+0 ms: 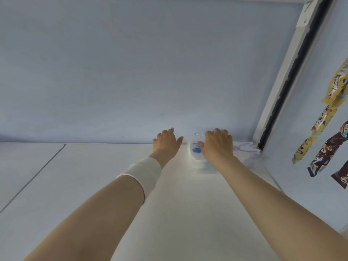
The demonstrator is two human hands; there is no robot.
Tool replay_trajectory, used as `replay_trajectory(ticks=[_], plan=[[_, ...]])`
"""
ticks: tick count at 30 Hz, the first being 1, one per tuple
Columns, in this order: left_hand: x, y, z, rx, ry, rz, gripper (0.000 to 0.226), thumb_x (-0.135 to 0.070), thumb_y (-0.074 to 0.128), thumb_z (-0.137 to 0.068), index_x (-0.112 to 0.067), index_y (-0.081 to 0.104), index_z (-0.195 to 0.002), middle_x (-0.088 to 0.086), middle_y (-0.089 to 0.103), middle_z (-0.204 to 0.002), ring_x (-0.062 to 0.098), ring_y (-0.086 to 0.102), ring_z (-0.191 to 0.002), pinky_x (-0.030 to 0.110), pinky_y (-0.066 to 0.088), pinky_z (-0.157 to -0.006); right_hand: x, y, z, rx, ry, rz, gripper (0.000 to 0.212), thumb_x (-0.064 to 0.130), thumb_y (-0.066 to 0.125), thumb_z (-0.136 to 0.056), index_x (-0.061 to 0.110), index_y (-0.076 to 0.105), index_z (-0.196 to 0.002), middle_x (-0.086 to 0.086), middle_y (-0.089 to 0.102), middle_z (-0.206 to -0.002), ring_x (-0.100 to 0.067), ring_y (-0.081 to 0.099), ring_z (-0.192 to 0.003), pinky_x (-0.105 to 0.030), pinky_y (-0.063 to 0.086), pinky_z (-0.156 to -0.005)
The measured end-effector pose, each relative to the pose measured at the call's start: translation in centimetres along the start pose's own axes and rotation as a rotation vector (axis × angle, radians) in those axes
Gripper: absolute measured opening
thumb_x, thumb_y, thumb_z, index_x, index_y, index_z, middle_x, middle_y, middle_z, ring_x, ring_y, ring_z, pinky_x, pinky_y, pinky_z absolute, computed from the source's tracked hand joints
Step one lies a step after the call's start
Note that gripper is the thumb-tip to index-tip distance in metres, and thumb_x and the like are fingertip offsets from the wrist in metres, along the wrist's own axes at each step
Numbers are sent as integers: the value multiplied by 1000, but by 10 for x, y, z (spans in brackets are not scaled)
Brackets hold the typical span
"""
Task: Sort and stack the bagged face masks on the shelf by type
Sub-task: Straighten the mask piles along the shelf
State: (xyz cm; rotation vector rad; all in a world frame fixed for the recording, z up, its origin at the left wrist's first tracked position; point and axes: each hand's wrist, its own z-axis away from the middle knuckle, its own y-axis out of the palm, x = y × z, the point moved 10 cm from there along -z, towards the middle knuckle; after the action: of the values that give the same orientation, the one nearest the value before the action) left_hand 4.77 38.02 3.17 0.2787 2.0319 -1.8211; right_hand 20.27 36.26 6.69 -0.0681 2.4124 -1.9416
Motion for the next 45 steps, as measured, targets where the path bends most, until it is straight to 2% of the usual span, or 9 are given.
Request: replay_trajectory(ticks=[4,8,20,26,32,36,39,41,45], plan=[[48,-45,21,-27,59,-199,53,-40,37,-99,-13,29,-144,9,40,-142,28,37,-131,37,29,-104,65,2,14,50,-98,20,48,40,37,-97,9,42,-133,-14,41,-140,-36,26,-136,-43,27,-108],[122,-96,48,-77,88,-324,50,-37,40,-98,-13,31,-141,7,40,-143,27,35,-133,36,26,-106,153,0,32,79,-186,30,51,41,35,-98,9,36,-137,-15,38,-143,-38,20,-139,-46,20,-113],[462,-260,147,-160,-54,-518,52,-36,38,-99,-13,30,-144,7,31,-151,25,27,-139,37,19,-113,537,13,128,199,-409,-122,55,41,32,-98,11,27,-144,-12,30,-150,-33,14,-143,-44,12,-117],[595,-325,162,-251,-268,-362,49,-39,41,-96,-16,38,-139,6,43,-142,26,37,-132,36,26,-107,673,5,149,270,-462,-368,52,42,37,-97,9,39,-137,-14,45,-139,-32,38,-130,-39,31,-106],[721,-368,198,-346,-596,-28,46,-36,43,-97,-13,45,-136,9,48,-139,30,46,-127,37,36,-102,760,33,153,457,-376,-605,64,49,39,-94,3,34,-138,-19,44,-139,-35,42,-128,-37,34,-104],[770,-348,198,-188,-689,152,47,-37,45,-97,-5,51,-130,15,53,-134,32,50,-122,33,41,-98,790,54,156,537,-216,-689,70,57,41,-90,1,39,-132,-19,47,-136,-35,43,-126,-36,32,-103],[781,-322,180,-73,-697,360,49,-41,46,-96,2,59,-118,19,61,-110,32,59,-89,32,51,-77,798,62,159,511,-114,-763,69,52,43,-91,0,36,-136,-16,45,-139,-32,41,-129,-35,27,-106],[783,-315,167,-23,-678,418,52,-44,48,-94,3,60,-112,14,56,-90,27,53,-68,29,44,-61,799,66,161,489,-50,-842,66,44,51,-90,1,34,-138,-16,43,-141,-31,40,-131,-35,28,-108],[793,-296,156,148,-644,504,49,-54,57,-85,-7,51,-95,9,53,-77,23,50,-64,27,42,-65,796,74,174,456,54,-972,69,27,62,-86,4,29,-143,-13,42,-143,-28,41,-131,-35,31,-110]])
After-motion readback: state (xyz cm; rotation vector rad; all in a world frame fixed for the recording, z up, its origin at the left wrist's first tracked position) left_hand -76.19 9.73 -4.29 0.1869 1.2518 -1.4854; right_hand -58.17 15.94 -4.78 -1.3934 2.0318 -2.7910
